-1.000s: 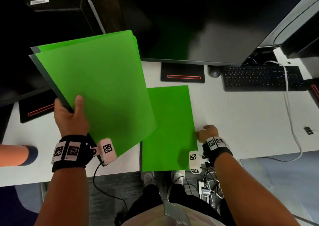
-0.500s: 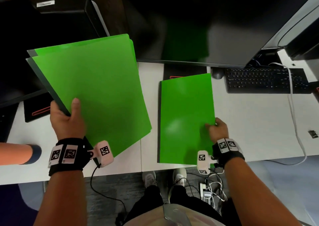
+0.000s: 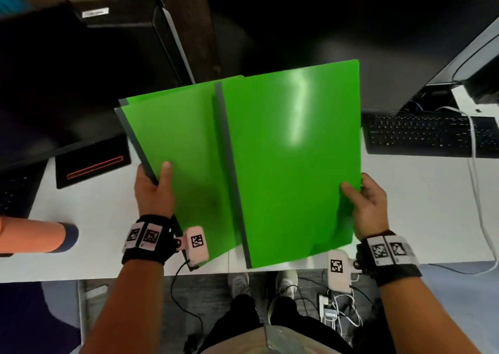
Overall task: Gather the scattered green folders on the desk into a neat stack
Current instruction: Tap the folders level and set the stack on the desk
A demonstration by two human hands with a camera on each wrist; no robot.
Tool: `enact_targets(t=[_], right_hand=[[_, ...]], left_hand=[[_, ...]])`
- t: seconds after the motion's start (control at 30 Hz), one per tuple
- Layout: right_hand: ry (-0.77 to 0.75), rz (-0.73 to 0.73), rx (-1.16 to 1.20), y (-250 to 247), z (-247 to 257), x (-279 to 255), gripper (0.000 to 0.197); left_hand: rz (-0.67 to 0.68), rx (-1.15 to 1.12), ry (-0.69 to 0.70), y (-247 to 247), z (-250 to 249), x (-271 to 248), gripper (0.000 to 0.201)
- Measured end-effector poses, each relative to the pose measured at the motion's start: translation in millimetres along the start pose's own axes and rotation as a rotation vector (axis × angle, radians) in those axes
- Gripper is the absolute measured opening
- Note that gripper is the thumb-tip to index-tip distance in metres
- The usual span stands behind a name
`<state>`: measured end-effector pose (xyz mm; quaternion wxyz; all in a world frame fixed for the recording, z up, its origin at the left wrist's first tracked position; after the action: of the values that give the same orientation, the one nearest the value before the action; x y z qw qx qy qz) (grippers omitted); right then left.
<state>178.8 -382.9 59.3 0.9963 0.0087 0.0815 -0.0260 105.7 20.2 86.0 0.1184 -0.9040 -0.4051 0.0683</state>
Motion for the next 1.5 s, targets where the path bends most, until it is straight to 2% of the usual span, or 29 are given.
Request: enact_targets(t=[0.1,0.13,0.17,0.23,0.3,0.4,0.47,0.53,0.63,0.77,0.9,1.0,1.13,1.23,1.4,1.5], right_hand=[[-0.048,0.02,-0.194,36.4,-3.8,1.3,0.013],[-0.058,0.013,-0.262,45.9,-7.5,1.4,0.012],[-0.047,-0.003,-0.301,52.8,-12.1,1.8,0.024],[0.033,-0.015,-0.263,62.5,-19.0,2.6,0.043],[0.1,-0.01,-0.207,67.1,-18.9,3.4,0.052],[0.126,0.027,-0.183,66.3,-18.0,7.5,0.069],[0.104,0.031,-0.184,64.2,-13.9,12.7,0.062],[0.08,0.008,-0.157,61.6,-5.4,16.1,0.056],[0.006,-0.033,-0.11,55.7,10.8,17.5,0.065],[-0.074,-0.05,-0.112,42.9,20.0,12.9,0.072],[-0.055,-0.02,-0.165,32.3,7.8,4.7,0.071],[-0.064,-0.012,-0.195,31.7,6.9,3.6,0.067],[-0.096,0.0,-0.192,33.1,15.7,2.9,0.062],[-0.136,-0.01,-0.136,34.6,24.4,0.8,0.057],[-0.183,-0.058,-0.216,37.3,19.8,-2.3,0.063],[-0.206,-0.067,-0.298,38.4,16.0,-1.9,0.048]], left_hand=[[0.072,-0.058,-0.008,26.2,-2.2,-16.1,0.032],[0.087,-0.063,0.018,35.3,-5.7,-21.8,0.033],[0.101,-0.073,0.043,43.1,-9.7,-26.9,0.034],[0.118,-0.124,0.072,56.8,-19.0,-35.4,0.033],[0.133,-0.149,0.102,66.9,-28.5,-41.6,0.028],[0.117,-0.18,0.117,74.7,-36.2,-43.8,0.043],[0.133,-0.206,0.141,78.1,-44.4,-45.6,0.046],[0.188,-0.218,0.218,82.4,-59.0,-49.6,0.032],[0.312,-0.27,0.3,88.2,-82.9,-56.0,0.011],[0.33,-0.268,0.346,87.4,-82.4,-58.7,0.035],[0.418,-0.284,0.291,88.2,-66.0,-74.7,0.029],[0.415,-0.323,0.293,84.9,-73.1,-77.3,0.028],[0.319,-0.421,0.346,78.3,-110.0,-75.0,0.023],[0.258,-0.404,0.387,77.4,-128.1,-69.6,0.018],[0.196,-0.367,0.378,79.6,-124.7,-71.7,0.016],[0.183,-0.322,0.364,80.1,-109.4,-70.5,0.022]])
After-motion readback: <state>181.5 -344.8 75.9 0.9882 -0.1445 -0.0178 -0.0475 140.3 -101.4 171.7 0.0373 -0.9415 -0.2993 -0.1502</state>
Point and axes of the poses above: each hand's wrist, its own x-axis towards the middle knuckle, its own y-axis out of the palm, z = x × y, the point moved 4 cm from there along x, towards the middle knuckle, and after that the axes turned 4 degrees about -x, right-handed, at the moved point
